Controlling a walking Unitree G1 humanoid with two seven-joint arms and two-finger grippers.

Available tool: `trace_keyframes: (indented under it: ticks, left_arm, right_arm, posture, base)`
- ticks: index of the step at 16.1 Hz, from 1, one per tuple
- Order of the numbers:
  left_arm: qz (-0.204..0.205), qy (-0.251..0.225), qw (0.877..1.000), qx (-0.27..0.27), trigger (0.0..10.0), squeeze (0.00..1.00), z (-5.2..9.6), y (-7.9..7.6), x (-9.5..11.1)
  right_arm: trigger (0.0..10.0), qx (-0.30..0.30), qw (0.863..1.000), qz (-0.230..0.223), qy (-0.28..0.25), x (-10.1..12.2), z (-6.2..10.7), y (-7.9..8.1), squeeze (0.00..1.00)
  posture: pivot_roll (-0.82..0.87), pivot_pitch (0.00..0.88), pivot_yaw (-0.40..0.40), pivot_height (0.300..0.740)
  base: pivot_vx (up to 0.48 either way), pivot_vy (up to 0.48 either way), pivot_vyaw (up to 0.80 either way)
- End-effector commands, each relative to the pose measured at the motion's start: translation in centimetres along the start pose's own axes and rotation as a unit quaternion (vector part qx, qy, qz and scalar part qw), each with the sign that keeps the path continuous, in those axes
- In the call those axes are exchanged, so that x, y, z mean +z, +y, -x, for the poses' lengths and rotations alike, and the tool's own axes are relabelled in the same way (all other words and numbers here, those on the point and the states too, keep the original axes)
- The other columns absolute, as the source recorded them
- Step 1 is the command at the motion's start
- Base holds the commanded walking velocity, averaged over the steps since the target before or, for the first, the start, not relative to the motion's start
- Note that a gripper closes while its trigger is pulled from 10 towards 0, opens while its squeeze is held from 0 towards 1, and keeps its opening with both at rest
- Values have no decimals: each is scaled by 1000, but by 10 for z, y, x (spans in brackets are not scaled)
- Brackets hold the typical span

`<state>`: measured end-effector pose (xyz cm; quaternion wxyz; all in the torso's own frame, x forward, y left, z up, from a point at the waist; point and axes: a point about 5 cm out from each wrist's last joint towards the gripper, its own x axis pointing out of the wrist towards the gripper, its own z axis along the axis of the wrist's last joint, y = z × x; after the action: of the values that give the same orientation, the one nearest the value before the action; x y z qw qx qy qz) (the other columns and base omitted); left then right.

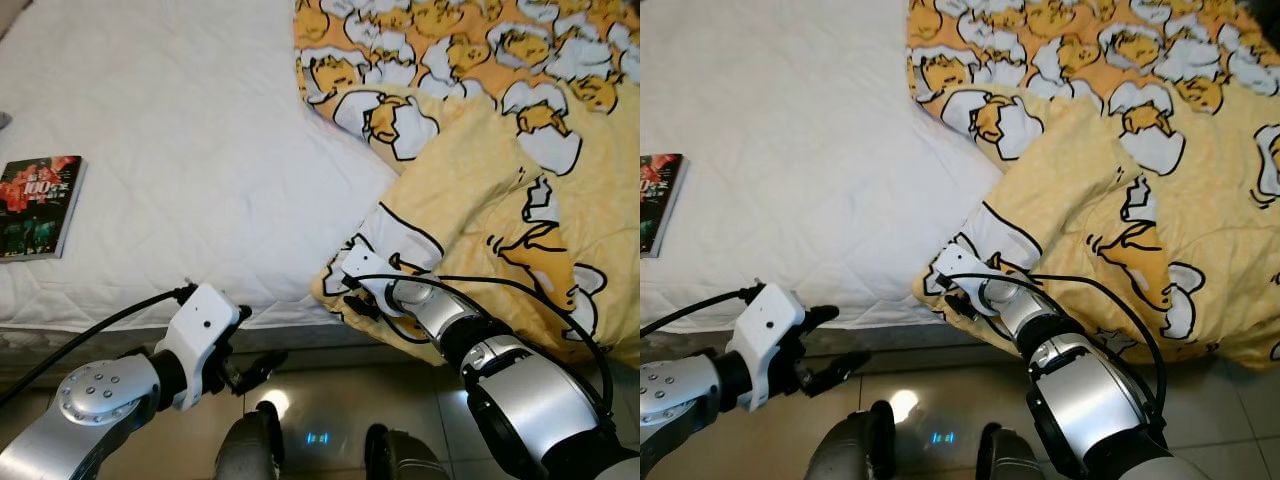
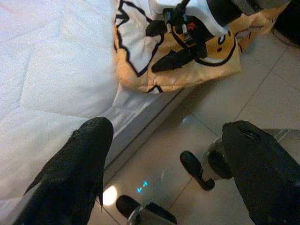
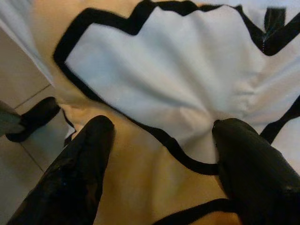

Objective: Clean up the room

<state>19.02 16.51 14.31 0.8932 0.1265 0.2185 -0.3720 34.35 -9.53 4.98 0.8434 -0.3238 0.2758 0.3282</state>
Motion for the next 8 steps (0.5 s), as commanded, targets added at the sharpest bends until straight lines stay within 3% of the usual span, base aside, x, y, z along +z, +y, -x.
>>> trace_keyframes:
  ticks: [1,2,3,8]
  left_arm:
    - [1,6,1000,-5,10000,0,5,-3,-1]
    - [2,7,1000,-5,10000,0,6,-3,-2]
    - [3,8,1000,-2,10000,0,8,-3,-1]
    - [1,2,1000,0,10000,0,5,-3,5]
  right_arm:
    - [4784,-15,1000,4,17,-5,0,0,0]
    - [2863,-24,1000,3,17,-5,0,-2,0]
    - [0,-34,999,0,13,-3,0,-3,0]
    - [0,-29,999,-20,4,-2,-1,-1,0]
  posture:
    - [247,317,22,740]
    - [247,317,20,740]
    - [245,315,20,740]
    - [245,297,15,740]
  base:
    - [0,0,0]
    - [0,0,0]
    - [0,0,0]
    - [0,0,0]
